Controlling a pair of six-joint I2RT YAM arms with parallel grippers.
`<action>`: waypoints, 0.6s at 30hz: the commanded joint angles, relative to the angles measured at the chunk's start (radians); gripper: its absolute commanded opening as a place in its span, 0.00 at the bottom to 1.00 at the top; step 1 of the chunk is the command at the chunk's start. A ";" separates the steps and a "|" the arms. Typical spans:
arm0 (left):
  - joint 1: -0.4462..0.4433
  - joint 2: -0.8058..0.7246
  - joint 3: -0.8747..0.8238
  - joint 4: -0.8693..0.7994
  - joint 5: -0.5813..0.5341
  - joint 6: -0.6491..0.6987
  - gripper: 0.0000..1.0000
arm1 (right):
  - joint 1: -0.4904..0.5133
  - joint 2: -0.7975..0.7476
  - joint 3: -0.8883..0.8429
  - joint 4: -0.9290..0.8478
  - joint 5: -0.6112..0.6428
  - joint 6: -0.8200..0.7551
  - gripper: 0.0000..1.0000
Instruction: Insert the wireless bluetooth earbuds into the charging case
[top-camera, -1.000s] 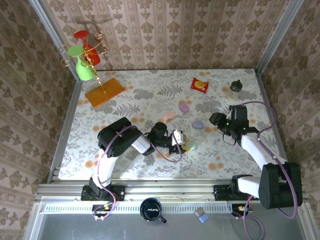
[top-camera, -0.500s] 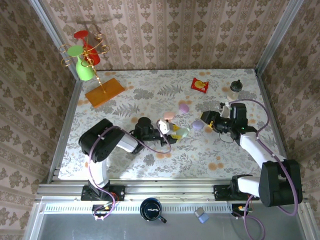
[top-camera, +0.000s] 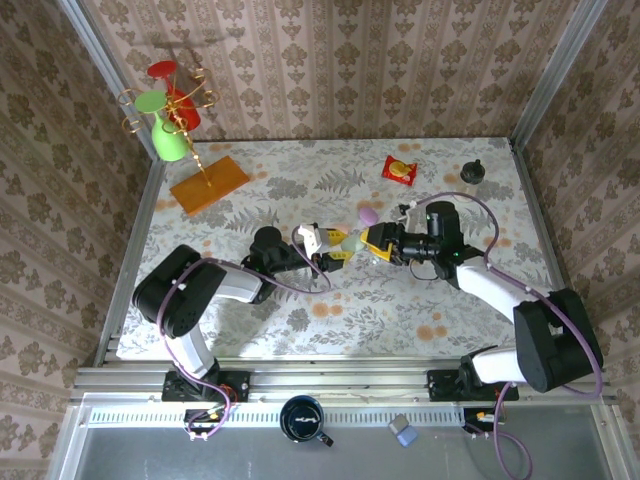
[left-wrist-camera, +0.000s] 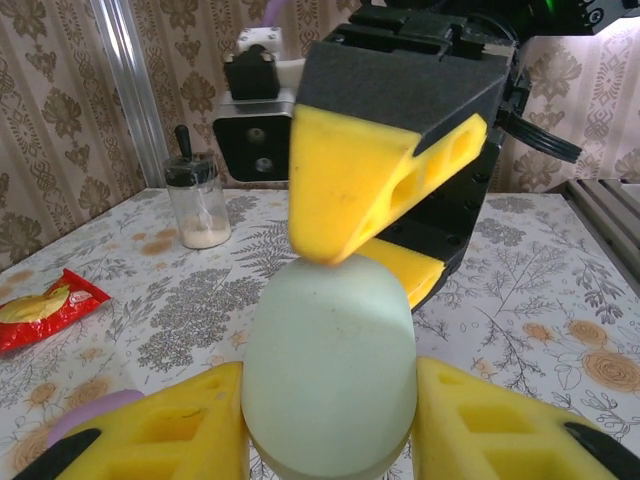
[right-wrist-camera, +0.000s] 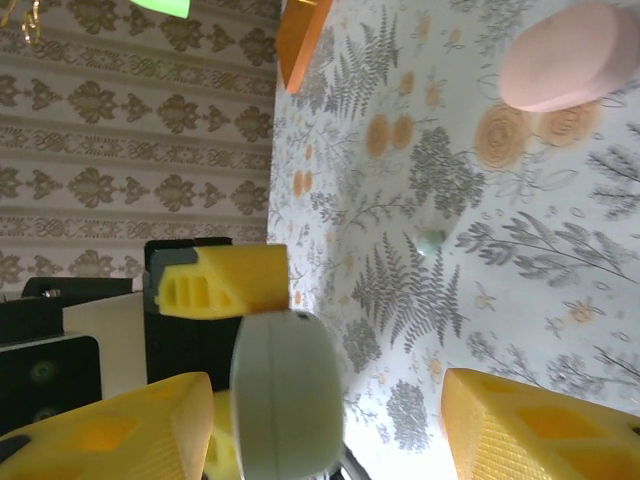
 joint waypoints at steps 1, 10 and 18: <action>0.006 -0.017 -0.007 0.036 0.025 -0.022 0.39 | 0.029 0.037 0.051 0.066 -0.047 0.035 0.60; 0.011 -0.020 -0.009 0.037 -0.040 -0.021 0.39 | 0.034 0.063 0.062 0.073 -0.042 0.034 0.25; 0.012 -0.086 -0.013 -0.044 -0.176 -0.069 0.51 | 0.017 0.069 0.023 0.275 -0.038 0.199 0.15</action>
